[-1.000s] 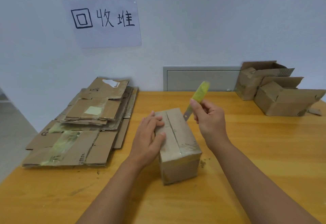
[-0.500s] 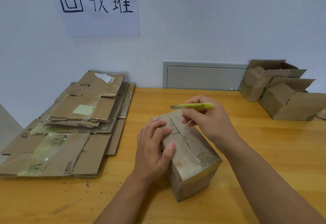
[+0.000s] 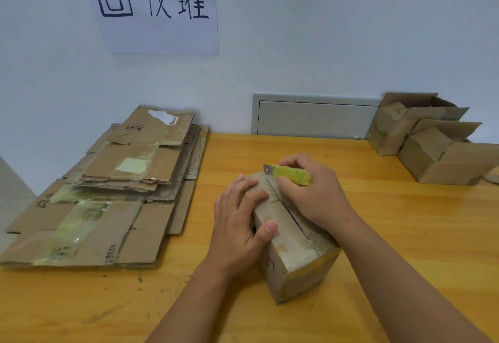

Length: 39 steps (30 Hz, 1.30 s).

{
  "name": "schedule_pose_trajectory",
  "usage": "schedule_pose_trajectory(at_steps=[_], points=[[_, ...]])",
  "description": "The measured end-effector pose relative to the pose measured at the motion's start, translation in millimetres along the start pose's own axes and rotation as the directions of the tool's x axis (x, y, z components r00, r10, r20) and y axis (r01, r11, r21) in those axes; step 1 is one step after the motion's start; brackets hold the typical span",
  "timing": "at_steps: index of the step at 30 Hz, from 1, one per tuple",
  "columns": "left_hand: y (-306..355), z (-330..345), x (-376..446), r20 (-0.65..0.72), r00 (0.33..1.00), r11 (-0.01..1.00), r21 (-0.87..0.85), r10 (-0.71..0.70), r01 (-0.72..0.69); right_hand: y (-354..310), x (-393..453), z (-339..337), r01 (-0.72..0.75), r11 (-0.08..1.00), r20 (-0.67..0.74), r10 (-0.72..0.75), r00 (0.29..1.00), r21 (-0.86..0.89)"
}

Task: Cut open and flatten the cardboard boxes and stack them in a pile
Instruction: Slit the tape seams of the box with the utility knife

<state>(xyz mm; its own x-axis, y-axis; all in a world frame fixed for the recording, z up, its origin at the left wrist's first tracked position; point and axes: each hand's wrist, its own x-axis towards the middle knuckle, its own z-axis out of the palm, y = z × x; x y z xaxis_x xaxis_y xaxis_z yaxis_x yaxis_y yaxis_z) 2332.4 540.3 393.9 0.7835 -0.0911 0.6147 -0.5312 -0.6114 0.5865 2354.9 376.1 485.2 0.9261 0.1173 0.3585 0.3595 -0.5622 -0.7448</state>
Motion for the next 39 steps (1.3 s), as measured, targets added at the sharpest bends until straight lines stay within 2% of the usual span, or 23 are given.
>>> schedule_pose_trajectory(at_steps=[11,21,32,36,39], points=[[2,3,0,0.002,1.000,0.999,-0.018,-0.031,0.031,0,-1,3,0.110,0.985,0.060,-0.103,0.993,-0.129],[6,7,0,-0.030,0.997,0.997,-0.007,-0.071,0.071,-3,-2,4,0.152,0.961,0.115,-0.128,0.985,-0.231],[15,18,0,-0.129,0.984,0.987,0.084,-0.127,0.138,-2,-9,-8,0.083,0.984,0.114,-0.066,0.991,-0.154],[9,14,0,-0.074,0.996,0.996,0.078,-0.045,0.051,-1,3,-4,0.038,0.999,0.054,-0.037,0.998,-0.023],[5,12,-1,-0.042,0.998,0.996,0.088,0.035,-0.031,2,8,2,0.048,0.997,0.064,-0.044,0.997,-0.062]])
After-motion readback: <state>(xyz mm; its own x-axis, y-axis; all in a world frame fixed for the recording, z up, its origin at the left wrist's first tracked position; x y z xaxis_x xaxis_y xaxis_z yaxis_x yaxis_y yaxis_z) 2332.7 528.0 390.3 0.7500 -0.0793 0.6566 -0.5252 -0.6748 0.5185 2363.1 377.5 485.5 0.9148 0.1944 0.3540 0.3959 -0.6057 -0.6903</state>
